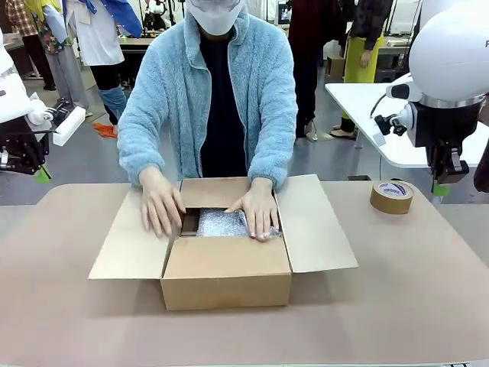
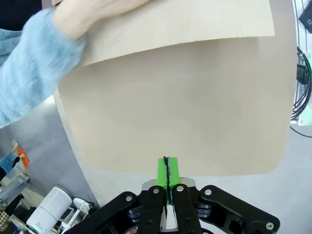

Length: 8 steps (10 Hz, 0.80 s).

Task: Wrap the clocks to prevent damage.
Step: Push the right (or left) flap of the Package Box to close it.

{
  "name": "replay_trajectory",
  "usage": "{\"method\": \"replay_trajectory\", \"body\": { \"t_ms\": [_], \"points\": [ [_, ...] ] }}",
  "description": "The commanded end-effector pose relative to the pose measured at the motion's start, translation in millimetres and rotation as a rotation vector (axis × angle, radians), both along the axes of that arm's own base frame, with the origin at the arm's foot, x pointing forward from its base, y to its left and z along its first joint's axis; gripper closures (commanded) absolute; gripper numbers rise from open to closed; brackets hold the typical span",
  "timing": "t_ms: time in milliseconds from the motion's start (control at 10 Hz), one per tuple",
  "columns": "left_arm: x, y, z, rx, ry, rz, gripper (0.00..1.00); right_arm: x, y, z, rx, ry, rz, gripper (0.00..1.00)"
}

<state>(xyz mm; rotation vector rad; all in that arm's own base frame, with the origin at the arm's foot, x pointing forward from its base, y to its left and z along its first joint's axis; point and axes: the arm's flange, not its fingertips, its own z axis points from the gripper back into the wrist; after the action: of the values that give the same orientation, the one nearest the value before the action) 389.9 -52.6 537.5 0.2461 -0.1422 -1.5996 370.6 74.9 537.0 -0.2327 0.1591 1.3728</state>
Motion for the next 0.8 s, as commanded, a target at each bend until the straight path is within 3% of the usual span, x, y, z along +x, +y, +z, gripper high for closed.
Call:
{"method": "replay_trajectory", "body": {
  "t_ms": [0, 700],
  "points": [
    [-0.3, 0.7, 1.9, 0.001, 0.007, 0.004, 1.00, -1.2, -0.4, 0.3, -0.020, -0.001, -0.018, 0.99],
    [-0.3, 0.7, 1.9, 0.001, 0.007, 0.004, 1.00, -1.2, -0.4, 0.3, -0.020, -0.001, -0.018, 0.99]
  ]
}}
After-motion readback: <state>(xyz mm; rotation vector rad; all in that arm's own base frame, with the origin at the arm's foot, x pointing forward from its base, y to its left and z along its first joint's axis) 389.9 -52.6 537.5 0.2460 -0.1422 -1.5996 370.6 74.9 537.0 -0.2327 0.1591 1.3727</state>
